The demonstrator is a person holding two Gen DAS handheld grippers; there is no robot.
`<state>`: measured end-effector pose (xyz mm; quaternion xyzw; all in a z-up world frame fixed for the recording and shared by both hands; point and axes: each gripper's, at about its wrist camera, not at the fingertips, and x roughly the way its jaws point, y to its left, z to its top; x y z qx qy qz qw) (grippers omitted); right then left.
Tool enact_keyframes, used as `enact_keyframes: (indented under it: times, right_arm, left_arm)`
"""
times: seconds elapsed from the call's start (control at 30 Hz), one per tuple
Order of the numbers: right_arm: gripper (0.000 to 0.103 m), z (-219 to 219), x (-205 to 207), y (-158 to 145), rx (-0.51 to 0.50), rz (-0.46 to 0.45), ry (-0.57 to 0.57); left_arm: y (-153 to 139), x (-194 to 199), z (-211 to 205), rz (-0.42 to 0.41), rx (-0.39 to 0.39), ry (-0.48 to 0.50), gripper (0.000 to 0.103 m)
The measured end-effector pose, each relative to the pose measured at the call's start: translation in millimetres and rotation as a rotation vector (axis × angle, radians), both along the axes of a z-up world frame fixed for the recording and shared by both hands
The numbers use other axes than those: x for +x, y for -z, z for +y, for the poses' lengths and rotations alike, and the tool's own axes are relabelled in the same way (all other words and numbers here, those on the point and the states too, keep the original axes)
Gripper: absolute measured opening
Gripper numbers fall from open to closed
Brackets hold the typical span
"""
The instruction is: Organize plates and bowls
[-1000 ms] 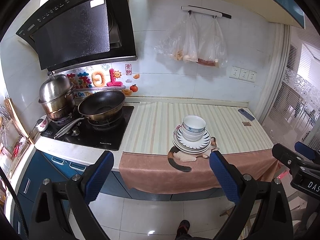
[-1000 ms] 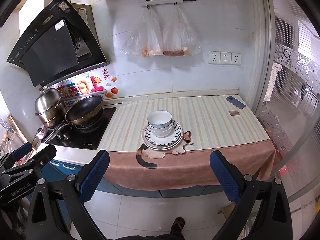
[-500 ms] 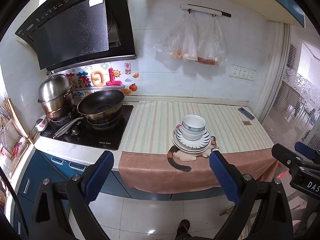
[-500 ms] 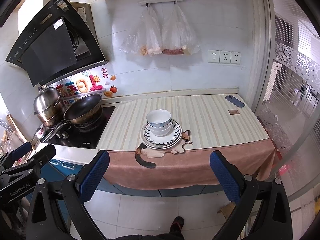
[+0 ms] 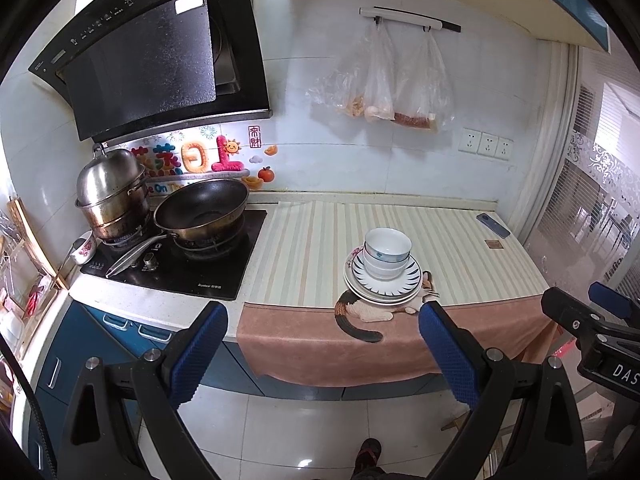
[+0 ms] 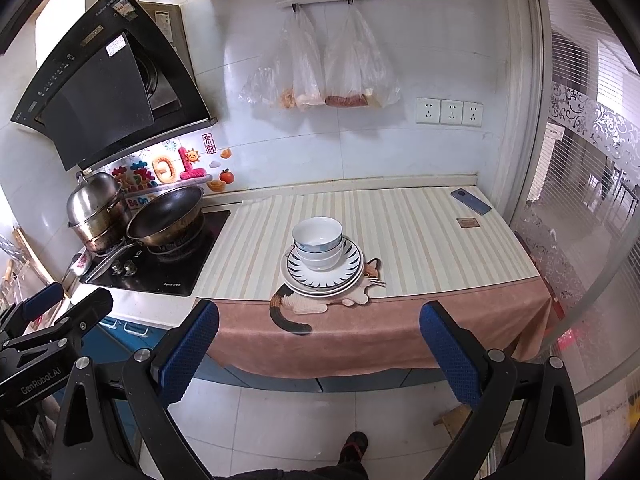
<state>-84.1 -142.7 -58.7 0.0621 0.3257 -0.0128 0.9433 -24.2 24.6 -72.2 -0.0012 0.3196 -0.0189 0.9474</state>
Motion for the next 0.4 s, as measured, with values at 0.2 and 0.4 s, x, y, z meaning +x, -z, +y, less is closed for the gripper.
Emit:
enact_keyframes:
  times: [0.2,0.4]
  right_arm:
    - [0.102,-0.1,-0.1,1.0,0.0,0.0,-0.001]
    - [0.102,-0.4,-0.3,5.8,-0.003,-0.002,0.003]
  left_arm:
    - [0.3,2.5,2.1,0.001,0.005,-0.001,0.098]
    - [0.7,2.3,4.7,-0.012,0.018,0.004,0.098]
